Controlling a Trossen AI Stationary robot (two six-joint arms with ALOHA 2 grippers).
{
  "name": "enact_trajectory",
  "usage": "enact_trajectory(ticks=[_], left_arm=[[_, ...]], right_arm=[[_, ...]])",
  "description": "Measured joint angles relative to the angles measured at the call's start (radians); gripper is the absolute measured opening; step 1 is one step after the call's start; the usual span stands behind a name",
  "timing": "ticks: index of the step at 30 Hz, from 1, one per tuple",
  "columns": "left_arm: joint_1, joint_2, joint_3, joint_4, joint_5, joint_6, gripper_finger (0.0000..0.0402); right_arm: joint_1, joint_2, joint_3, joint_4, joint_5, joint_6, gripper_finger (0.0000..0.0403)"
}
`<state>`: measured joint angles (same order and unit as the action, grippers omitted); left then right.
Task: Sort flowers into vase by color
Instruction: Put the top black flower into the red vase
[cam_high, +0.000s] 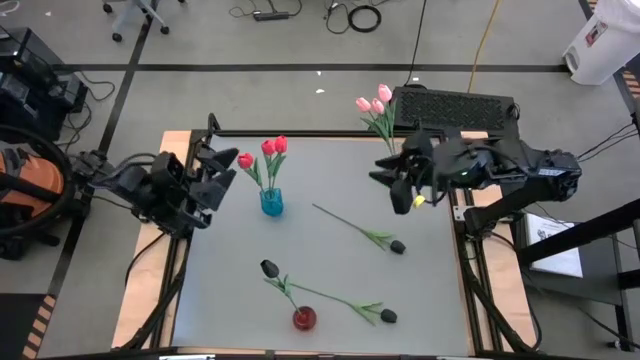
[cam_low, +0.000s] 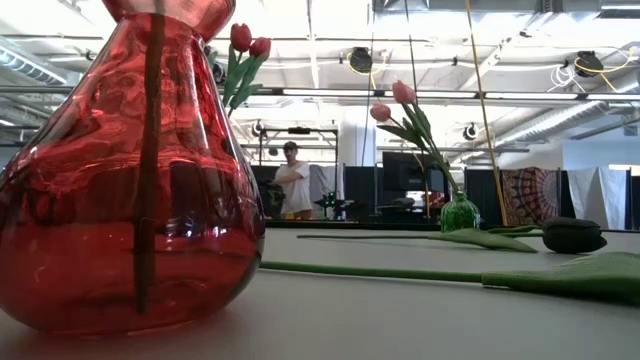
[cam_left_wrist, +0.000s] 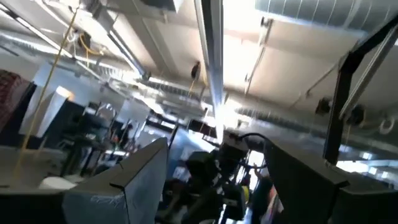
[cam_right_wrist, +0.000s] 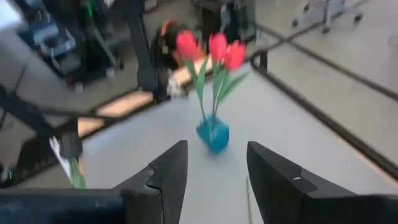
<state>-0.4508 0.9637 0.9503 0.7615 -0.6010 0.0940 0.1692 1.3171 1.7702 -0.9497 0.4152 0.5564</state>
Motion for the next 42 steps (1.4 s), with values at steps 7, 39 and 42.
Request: enact_trajectory(ticks=[7,39,42], left_arm=[[0.007,0.001,0.136,-0.341,-0.006,-0.009,0.0269],[0.005,0.003,0.142,-0.544,-0.036,-0.116,0.0269],[0.005,0.003,0.142,-0.544,-0.036,-0.115,0.0269]], right_arm=[[0.000,0.075,0.000,-0.193,-0.085,-0.046,0.0157],[-0.081,0.302,-0.267,-0.297,-0.266,-0.249,0.0157],[-0.096,0.243,-0.394,-0.197,-0.334,-0.236,0.0157]])
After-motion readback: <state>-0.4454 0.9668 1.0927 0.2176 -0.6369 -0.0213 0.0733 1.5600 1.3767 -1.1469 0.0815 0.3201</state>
